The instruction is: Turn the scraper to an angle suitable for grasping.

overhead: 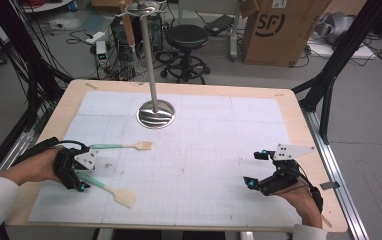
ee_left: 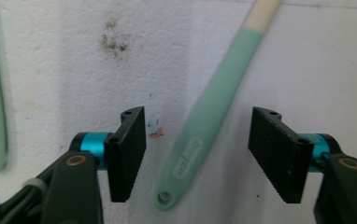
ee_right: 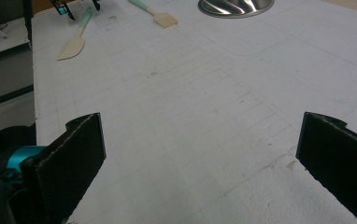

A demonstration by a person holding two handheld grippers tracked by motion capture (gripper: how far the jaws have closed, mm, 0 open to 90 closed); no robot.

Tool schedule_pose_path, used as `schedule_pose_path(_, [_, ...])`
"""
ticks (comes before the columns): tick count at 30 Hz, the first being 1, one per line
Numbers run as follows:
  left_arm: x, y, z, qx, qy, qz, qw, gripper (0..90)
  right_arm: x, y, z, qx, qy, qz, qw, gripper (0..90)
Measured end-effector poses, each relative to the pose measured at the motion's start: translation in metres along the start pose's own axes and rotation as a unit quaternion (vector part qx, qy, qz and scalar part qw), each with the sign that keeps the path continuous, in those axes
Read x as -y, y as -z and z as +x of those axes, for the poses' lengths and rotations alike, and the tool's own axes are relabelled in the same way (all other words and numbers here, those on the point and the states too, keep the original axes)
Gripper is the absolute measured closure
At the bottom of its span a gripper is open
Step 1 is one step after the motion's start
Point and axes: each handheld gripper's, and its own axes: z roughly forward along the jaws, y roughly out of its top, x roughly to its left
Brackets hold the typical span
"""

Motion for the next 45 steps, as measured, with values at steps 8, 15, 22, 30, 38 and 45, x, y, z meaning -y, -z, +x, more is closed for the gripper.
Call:
schedule_pose_path(8, [0.001,-0.001,0.0,0.01,0.012,0.011,0.9998,53.8,0.0,0.0,0.0,-0.002,-0.001,0.002,1.0,0.1])
schedule_pose_path(15, [0.0,0.0,-0.001,0.017,0.004,0.024,0.9996,63.9,0.0,0.0,0.0,-0.001,-0.001,0.003,1.0,0.2])
schedule_pose_path(22, [-0.001,0.001,-0.004,0.02,-0.001,0.03,0.9994,73.5,0.0,-0.001,0.0,-0.001,0.0,0.003,1.0,0.1])
schedule_pose_path(30, [-0.002,0.001,-0.005,0.018,0.006,0.031,0.9994,74.1,0.0,0.0,0.0,-0.002,0.0,0.001,1.0,0.1])
schedule_pose_path(38, [-0.003,0.016,-0.003,0.002,0.019,-0.004,0.9998,74.1,-0.001,0.0,0.001,-0.002,0.003,0.0,1.0,0.2])
schedule_pose_path(45, [-0.013,0.042,-0.003,-0.012,0.031,-0.056,0.9979,74.1,-0.003,0.001,0.003,-0.008,0.008,-0.003,0.9999,0.1])
